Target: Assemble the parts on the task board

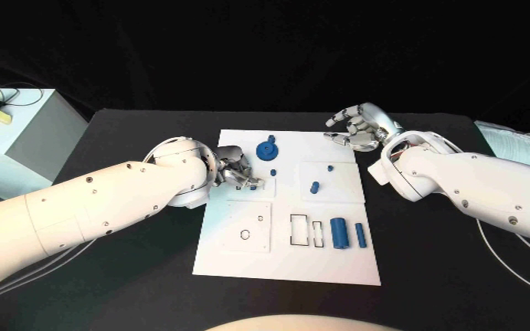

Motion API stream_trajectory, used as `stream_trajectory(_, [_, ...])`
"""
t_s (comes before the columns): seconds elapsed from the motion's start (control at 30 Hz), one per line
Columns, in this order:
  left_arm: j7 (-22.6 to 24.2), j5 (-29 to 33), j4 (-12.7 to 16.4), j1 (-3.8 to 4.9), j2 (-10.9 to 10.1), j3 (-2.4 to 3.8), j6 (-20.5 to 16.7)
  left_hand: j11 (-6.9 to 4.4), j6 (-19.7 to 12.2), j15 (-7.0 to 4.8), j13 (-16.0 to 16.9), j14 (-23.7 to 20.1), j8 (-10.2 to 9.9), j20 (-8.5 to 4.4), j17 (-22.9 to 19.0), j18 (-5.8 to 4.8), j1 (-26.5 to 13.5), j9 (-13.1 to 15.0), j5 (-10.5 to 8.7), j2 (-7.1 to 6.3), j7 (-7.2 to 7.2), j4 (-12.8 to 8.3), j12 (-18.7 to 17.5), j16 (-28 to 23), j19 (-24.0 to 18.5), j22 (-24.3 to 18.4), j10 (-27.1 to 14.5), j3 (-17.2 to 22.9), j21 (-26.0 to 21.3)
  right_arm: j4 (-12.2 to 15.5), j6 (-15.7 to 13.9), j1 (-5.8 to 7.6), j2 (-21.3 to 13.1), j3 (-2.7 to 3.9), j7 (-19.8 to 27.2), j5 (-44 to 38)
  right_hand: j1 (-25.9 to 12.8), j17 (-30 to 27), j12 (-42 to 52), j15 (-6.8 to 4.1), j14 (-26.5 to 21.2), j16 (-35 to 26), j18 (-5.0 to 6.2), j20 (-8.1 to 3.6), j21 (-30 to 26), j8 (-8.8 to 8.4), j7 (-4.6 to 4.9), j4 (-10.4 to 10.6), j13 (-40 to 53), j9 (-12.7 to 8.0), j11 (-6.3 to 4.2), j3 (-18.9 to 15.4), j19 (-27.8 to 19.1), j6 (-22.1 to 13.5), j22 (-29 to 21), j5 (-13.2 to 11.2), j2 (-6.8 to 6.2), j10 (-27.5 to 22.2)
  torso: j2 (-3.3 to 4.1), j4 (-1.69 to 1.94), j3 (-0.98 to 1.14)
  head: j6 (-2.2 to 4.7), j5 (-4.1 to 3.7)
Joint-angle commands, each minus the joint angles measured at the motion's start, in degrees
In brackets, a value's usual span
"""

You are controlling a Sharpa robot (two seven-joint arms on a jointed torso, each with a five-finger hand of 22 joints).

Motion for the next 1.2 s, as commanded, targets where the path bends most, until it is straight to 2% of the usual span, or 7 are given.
stream_trajectory(0.03, [-0.6, 0.4, 0.1, -0.31, 0.0, -0.23, 0.8, 0.01, 0.0, -0.24, 0.1, 5.8, -0.4, -0.27, 14.1, -0.82, -0.9, 0.1, -0.58, 0.01, 0.16, 0.0, -0.2, 0.2, 0.2, 0.0, -0.2, -0.8, -0.3, 0.1, 0.5, -0.07, -0.1, 0.01, 0.3, -0.2, -0.5, 11.4, -0.3, 0.20, 5.2, -0.4, 0.52, 0.17, -0.3, -0.11, -0.01, 0.0, 7.4, -0.1, 0.07, 0.3, 3.9, -0.5, 11.0, 0.3, -0.27, -0.4, 0.04, 0.03, -0.02, 0.04, 0.00])
stream_trajectory(0.13, [-0.6, 0.4, 0.2, -0.32, 0.0, -0.22, 0.6, -0.01, 0.0, -0.26, 0.1, 5.8, -0.5, -0.28, 14.1, -0.83, -1.5, 0.1, -1.50, 0.23, 0.13, 0.1, -0.2, 0.2, 0.2, 0.1, -0.2, -1.9, -0.3, 0.1, 0.5, -0.13, -0.1, 0.01, 0.3, -0.2, -0.5, 11.4, -0.3, 0.20, 5.2, -0.4, 0.52, 0.17, -0.3, -0.11, 0.00, 0.1, 7.4, -0.1, 0.07, 0.3, 3.9, -0.4, 11.0, 0.3, -0.26, -0.4, 0.05, 0.01, -0.03, 0.07, 0.00])
stream_trajectory(0.23, [-0.6, 0.5, 0.3, -0.32, -0.1, -0.21, 0.5, -0.08, 0.1, -0.32, 0.1, 5.8, -0.6, -0.32, 14.0, -0.81, -1.7, 0.3, -7.49, 1.32, 0.04, 0.0, -0.2, 0.1, 0.2, 0.0, -0.2, -3.5, -0.3, 0.1, 0.5, -0.19, -0.1, 0.01, 0.3, -0.2, -0.5, 11.4, -0.3, 0.20, 5.2, -0.4, 0.52, 0.17, -0.3, -0.11, 0.00, 0.1, 7.4, -0.1, 0.07, 0.3, 3.9, -0.4, 11.0, 0.3, -0.26, -0.4, 0.06, 0.00, -0.03, 0.05, 0.01])
stream_trajectory(0.4, [-0.5, 1.0, 0.7, -0.35, -0.3, 0.03, 0.3, -0.08, 0.1, -0.32, 0.1, 5.8, -0.6, -0.33, 14.0, -0.81, -1.7, 0.3, -7.92, 1.41, 0.04, 0.1, -0.2, 0.1, 0.2, 0.0, -0.2, -3.8, -0.3, 0.2, 0.5, -0.23, -0.1, 0.01, 0.3, -0.2, -0.5, 11.4, -0.3, 0.20, 5.2, -0.4, 0.52, 0.17, -0.3, -0.11, 0.00, 0.1, 7.4, -0.1, 0.07, 0.3, 3.9, -0.4, 11.0, 0.3, -0.26, -0.4, 0.07, 0.03, 0.00, 0.02, -0.02])
stream_trajectory(0.57, [-0.5, 2.5, 1.4, -0.66, -0.5, 1.28, 0.5, -0.10, 0.1, -0.32, 0.0, 5.8, -0.7, -0.34, 14.0, -0.79, -1.2, 0.3, -8.10, 1.88, 0.03, 0.0, -0.3, 0.1, 0.1, 0.0, -0.3, -3.9, -0.4, 0.2, 0.5, -0.24, -0.1, 0.01, 0.4, -0.1, -0.7, 11.4, -0.3, 0.21, 5.2, -0.3, 0.53, 0.17, -0.3, -0.10, 0.00, 0.2, 7.4, -0.1, 0.08, 0.3, 3.9, -0.4, 11.0, 0.3, -0.23, -0.4, 0.06, -0.01, 0.01, 0.07, -0.05])
stream_trajectory(0.73, [-0.5, 4.1, 2.2, -1.11, -0.9, 3.71, 2.5, -0.09, 0.1, -0.32, -0.2, 5.8, -0.7, -0.34, 14.0, -0.76, -1.1, 0.3, -8.10, 1.93, 0.03, 0.0, -0.4, 0.1, 0.1, -0.2, -0.4, -3.9, -0.5, 0.1, 0.5, -0.26, -0.2, 0.01, 0.4, -0.1, -0.7, 11.4, -0.3, 0.21, 5.2, -0.3, 0.53, 0.17, -0.3, -0.10, 0.00, 0.2, 7.4, -0.1, 0.08, 0.3, 3.9, -0.4, 11.0, 0.3, -0.23, -0.4, -0.02, 0.01, 0.00, 0.13, -0.04])
stream_trajectory(1.2, [-0.5, 7.5, 1.7, -1.23, -1.3, 7.12, 5.7, 0.42, -1.4, 0.06, -2.5, 5.2, -1.7, -0.05, 12.5, -0.36, 2.5, 0.3, -8.11, 3.64, 0.61, -0.1, -1.9, -1.1, -1.2, -2.4, -2.4, -4.4, -1.6, -0.2, 0.4, -0.56, 0.1, 0.01, 0.6, 0.0, -0.8, 11.4, -0.3, 0.21, 5.2, -0.3, 0.52, 0.17, -0.3, -0.10, 0.00, 0.3, 7.4, -0.1, 0.08, 0.4, 3.9, -0.5, 11.0, 0.3, -0.16, -0.4, 0.05, -0.04, 0.00, 1.20, -0.13])
